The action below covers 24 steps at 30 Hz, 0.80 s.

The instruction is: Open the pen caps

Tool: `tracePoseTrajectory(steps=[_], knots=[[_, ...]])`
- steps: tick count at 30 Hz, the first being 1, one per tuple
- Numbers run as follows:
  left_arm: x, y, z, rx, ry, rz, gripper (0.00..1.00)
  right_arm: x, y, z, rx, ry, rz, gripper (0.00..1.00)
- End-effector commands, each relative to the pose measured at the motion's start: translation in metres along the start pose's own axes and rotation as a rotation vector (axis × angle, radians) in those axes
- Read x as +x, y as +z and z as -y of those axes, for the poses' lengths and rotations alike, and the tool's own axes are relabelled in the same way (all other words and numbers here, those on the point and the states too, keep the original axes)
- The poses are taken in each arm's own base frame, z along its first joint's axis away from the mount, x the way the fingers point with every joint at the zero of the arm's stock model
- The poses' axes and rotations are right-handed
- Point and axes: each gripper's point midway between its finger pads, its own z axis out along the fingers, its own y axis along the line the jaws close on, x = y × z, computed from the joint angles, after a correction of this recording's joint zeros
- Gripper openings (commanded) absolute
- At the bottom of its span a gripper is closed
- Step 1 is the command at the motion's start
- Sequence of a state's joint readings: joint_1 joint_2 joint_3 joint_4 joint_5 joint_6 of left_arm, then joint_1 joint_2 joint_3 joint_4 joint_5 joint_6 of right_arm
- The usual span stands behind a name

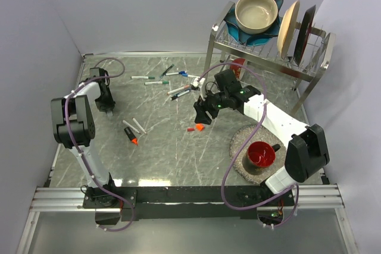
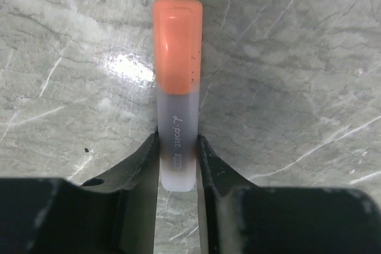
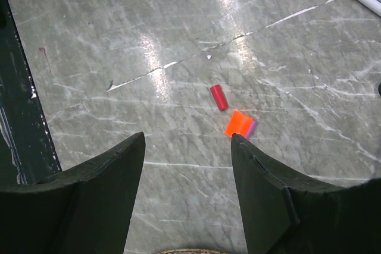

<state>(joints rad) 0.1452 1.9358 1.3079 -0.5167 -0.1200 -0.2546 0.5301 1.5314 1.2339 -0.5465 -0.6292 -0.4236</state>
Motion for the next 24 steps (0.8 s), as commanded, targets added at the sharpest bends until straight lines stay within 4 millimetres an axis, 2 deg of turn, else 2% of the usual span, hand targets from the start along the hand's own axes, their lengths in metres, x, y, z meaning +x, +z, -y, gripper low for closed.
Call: tracePoseTrajectory(steps=[1,3,6,8,9,10,11,12,13,15,16,20,22,24], knots=[[0.012,-0.01,0.011,0.061,-0.014,-0.022,0.23,-0.009,-0.011,-0.003,0.003,-0.033,0.04,0.67],[0.008,-0.015,0.012,0.065,-0.021,0.002,0.19,-0.008,-0.011,-0.003,0.002,-0.031,0.04,0.68],[-0.003,-0.034,0.02,0.124,-0.03,0.069,0.12,-0.011,-0.014,-0.006,-0.01,-0.044,0.055,0.67],[-0.013,-0.054,0.026,0.176,-0.036,0.128,0.08,-0.012,-0.016,-0.01,-0.025,-0.068,0.065,0.67],[-0.011,-0.058,0.031,0.212,-0.043,0.136,0.05,-0.013,-0.016,-0.014,-0.046,-0.078,0.074,0.67],[-0.015,-0.075,0.041,0.282,-0.044,0.168,0.04,-0.013,-0.017,-0.017,-0.058,-0.086,0.077,0.67],[-0.015,-0.083,0.047,0.327,-0.048,0.177,0.02,-0.013,-0.02,-0.02,-0.066,-0.107,0.084,0.67],[-0.006,-0.087,0.053,0.37,-0.059,0.166,0.01,-0.013,-0.021,-0.022,-0.073,-0.117,0.089,0.67],[-0.007,-0.104,0.067,0.469,-0.055,0.189,0.01,-0.014,-0.022,-0.025,-0.083,-0.129,0.097,0.67],[0.008,-0.114,0.08,0.565,-0.067,0.164,0.01,-0.014,-0.024,-0.028,-0.091,-0.161,0.109,0.67],[0.01,-0.126,0.089,0.625,-0.059,0.172,0.01,-0.014,-0.025,-0.031,-0.106,-0.172,0.119,0.67],[0.05,-0.156,0.126,0.847,-0.015,0.077,0.01,-0.011,-0.03,-0.048,-0.168,-0.254,0.16,0.67],[0.063,-0.167,0.139,0.9,0.015,0.048,0.01,-0.006,-0.03,-0.054,-0.201,-0.283,0.165,0.66],[0.086,-0.177,0.159,0.958,0.056,-0.01,0.01,-0.004,-0.03,-0.057,-0.219,-0.314,0.175,0.66]])
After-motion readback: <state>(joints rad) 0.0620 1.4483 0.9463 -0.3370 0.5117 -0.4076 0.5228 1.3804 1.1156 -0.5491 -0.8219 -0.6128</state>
